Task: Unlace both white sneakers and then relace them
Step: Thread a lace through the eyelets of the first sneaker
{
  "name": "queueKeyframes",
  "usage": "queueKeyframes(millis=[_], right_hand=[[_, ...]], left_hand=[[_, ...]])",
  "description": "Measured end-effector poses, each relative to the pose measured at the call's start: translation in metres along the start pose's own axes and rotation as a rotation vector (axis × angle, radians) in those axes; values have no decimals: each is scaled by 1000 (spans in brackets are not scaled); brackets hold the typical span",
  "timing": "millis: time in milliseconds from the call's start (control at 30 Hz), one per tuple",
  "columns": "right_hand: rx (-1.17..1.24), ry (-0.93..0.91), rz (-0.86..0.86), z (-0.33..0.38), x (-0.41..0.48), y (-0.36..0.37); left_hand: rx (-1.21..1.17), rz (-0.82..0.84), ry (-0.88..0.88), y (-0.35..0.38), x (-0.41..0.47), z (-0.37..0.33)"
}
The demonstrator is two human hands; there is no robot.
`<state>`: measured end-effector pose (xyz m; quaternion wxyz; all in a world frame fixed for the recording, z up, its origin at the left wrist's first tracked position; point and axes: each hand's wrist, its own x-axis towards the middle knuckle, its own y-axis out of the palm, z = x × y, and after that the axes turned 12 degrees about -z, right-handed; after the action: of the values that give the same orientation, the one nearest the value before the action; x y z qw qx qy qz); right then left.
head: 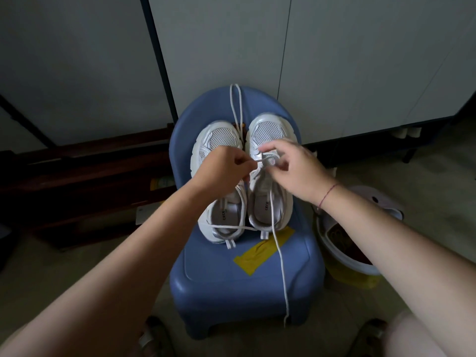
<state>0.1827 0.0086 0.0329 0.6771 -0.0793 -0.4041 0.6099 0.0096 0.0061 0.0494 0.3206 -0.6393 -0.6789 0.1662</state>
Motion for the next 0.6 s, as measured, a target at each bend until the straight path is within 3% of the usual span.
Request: queueKeyframes(millis=[100,167,233,300,367,433,500,600], right_hand=[[76,-28,151,13,-7,4],[112,53,65,8,-6,3],[332,324,-91,-4,1,-2],[700,689,-265,-13,9,-7],[739,872,-375,-24,13,-10],[460,761,-360,-28,14,-10],[226,445,-309,-17,12,-10],[190,86,4,15,0,-2]], left_hand=[[-17,37,13,-10,0,-4],[-13,40,-9,-18,1,-1],[-1,7,-38,-27,4,5],[5,-33,-57,-34,5,11],[18,-49,-61,-36,2,15],[20,-42,-47,-34,-2,15],[1,-23,-26,-29,-4,11],[-30,-2,4,-22,-5,1]])
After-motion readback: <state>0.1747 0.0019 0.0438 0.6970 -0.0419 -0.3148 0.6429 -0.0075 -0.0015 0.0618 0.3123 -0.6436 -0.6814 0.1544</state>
